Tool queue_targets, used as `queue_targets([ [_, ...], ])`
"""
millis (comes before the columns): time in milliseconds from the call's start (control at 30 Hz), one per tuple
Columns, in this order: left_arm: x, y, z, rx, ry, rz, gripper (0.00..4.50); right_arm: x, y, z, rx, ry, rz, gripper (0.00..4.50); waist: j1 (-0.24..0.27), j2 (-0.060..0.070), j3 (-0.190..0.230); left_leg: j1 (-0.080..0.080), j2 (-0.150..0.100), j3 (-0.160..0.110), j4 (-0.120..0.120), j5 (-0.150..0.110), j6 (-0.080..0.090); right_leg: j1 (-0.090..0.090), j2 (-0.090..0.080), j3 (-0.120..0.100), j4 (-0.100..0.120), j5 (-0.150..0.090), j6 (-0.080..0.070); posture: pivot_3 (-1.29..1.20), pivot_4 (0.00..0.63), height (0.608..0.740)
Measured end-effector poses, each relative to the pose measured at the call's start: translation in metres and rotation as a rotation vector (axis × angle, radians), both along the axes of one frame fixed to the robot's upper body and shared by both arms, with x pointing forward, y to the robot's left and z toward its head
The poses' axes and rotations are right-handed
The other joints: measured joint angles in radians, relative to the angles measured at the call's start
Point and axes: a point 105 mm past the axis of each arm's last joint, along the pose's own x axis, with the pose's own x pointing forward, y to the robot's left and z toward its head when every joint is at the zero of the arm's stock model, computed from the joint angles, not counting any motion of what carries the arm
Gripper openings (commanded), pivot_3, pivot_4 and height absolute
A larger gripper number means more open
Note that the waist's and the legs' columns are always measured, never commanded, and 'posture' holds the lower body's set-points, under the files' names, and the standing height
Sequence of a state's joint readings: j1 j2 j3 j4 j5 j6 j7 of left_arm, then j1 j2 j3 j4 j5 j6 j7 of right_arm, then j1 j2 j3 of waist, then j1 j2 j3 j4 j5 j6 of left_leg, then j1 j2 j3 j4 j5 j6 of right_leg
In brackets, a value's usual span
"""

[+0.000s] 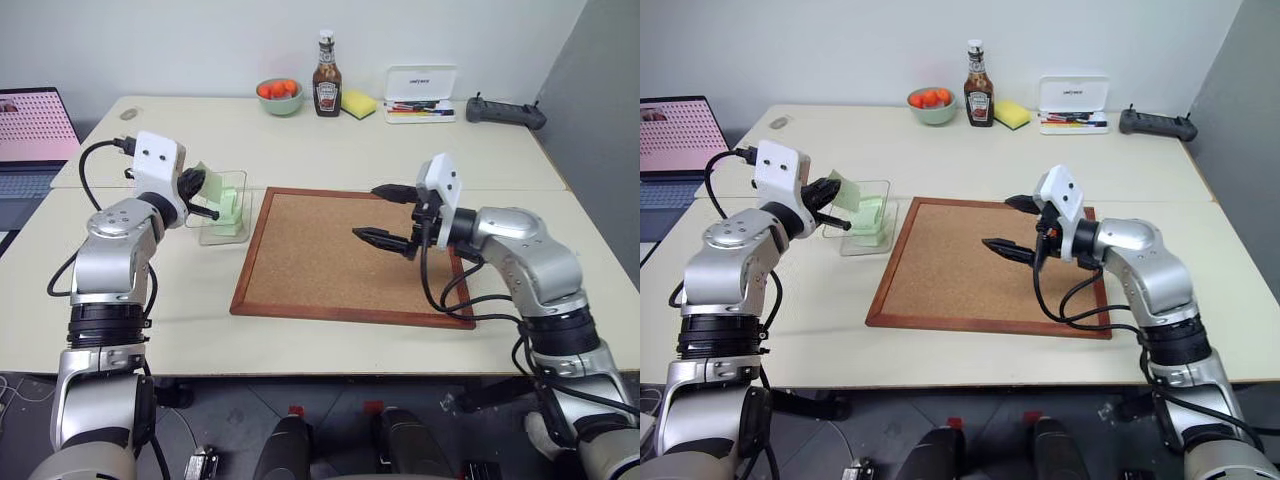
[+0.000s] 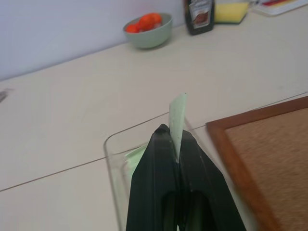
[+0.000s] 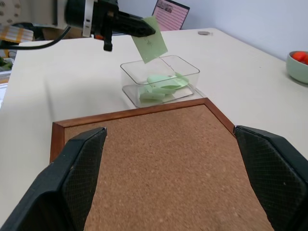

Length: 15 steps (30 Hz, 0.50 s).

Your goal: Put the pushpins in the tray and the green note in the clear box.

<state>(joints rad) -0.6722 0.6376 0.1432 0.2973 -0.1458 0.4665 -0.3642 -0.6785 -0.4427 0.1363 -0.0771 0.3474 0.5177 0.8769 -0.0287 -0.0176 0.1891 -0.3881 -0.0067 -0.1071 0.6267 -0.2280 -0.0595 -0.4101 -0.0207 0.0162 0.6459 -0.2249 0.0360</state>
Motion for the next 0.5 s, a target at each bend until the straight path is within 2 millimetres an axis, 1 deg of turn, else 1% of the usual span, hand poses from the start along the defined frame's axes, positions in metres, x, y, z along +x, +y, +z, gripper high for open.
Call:
queue_targets([
  [100, 0.003, 0.006, -0.007, 0.007, 0.006, 0.030, 0.00, 0.001, 0.002, -0.001, -0.001, -0.004, -0.005, 4.47, 0.000, 0.000, 0.000, -0.004, 0.000, -0.001, 0.001, 0.000, 0.000, -0.003, 0.000, -0.001, 0.001, 0.000, 0.000, 0.00, 0.150, 0.740],
  [200, 0.008, 0.005, -0.012, 0.005, 0.013, 0.040, 0.00, 0.001, 0.004, -0.001, 0.003, -0.005, -0.004, 4.47, 0.000, 0.000, 0.000, -0.004, 0.000, -0.001, 0.001, 0.000, 0.000, -0.003, 0.000, -0.001, 0.001, 0.000, 0.000, 0.00, 0.150, 0.740],
  [233, 0.010, 0.004, -0.013, 0.002, 0.011, 0.035, 0.37, 0.001, 0.004, -0.001, 0.004, -0.005, -0.004, 4.50, 0.000, 0.000, 0.000, -0.004, 0.000, -0.001, 0.001, 0.000, 0.000, -0.003, 0.000, -0.001, 0.001, 0.000, 0.000, 0.00, 0.150, 0.740],
  [267, 0.011, 0.002, -0.014, -0.006, 0.013, 0.034, 0.49, 0.001, 0.004, -0.001, 0.005, -0.005, -0.004, 4.50, 0.000, 0.000, 0.000, -0.004, 0.000, -0.001, 0.001, 0.000, 0.000, -0.004, 0.000, -0.001, 0.001, 0.000, 0.000, 0.00, 0.150, 0.740],
  [367, 0.013, 0.001, -0.016, -0.015, 0.019, 0.033, 1.15, 0.000, 0.004, -0.002, 0.004, -0.004, -0.006, 4.50, -0.002, 0.000, 0.000, -0.005, 0.000, 0.000, 0.001, 0.000, 0.000, -0.004, 0.000, 0.000, 0.001, 0.000, 0.000, 0.00, 0.150, 0.740],
  [400, 0.013, 0.002, -0.017, -0.017, 0.022, 0.034, 1.29, 0.000, 0.004, -0.003, 0.004, -0.002, -0.008, 4.50, -0.002, 0.000, 0.000, -0.005, 0.000, 0.000, 0.001, 0.000, 0.000, -0.004, 0.000, 0.000, 0.001, 0.000, 0.000, 0.00, 0.150, 0.740],
  [433, 0.013, 0.002, -0.018, -0.018, 0.025, 0.033, 1.54, 0.000, 0.004, -0.004, 0.004, 0.000, -0.010, 4.50, -0.003, 0.000, 0.000, -0.005, 0.000, 0.000, 0.001, 0.000, 0.000, -0.004, 0.000, 0.000, 0.001, 0.000, 0.000, 0.00, 0.150, 0.740],
  [500, 0.013, 0.001, -0.019, -0.019, 0.027, 0.032, 1.89, 0.000, 0.004, -0.007, 0.004, 0.006, -0.016, 4.50, -0.003, 0.000, 0.000, -0.005, 0.000, 0.000, 0.001, 0.000, 0.000, -0.004, 0.000, 0.000, 0.002, 0.000, 0.000, 0.00, 0.150, 0.740],
])
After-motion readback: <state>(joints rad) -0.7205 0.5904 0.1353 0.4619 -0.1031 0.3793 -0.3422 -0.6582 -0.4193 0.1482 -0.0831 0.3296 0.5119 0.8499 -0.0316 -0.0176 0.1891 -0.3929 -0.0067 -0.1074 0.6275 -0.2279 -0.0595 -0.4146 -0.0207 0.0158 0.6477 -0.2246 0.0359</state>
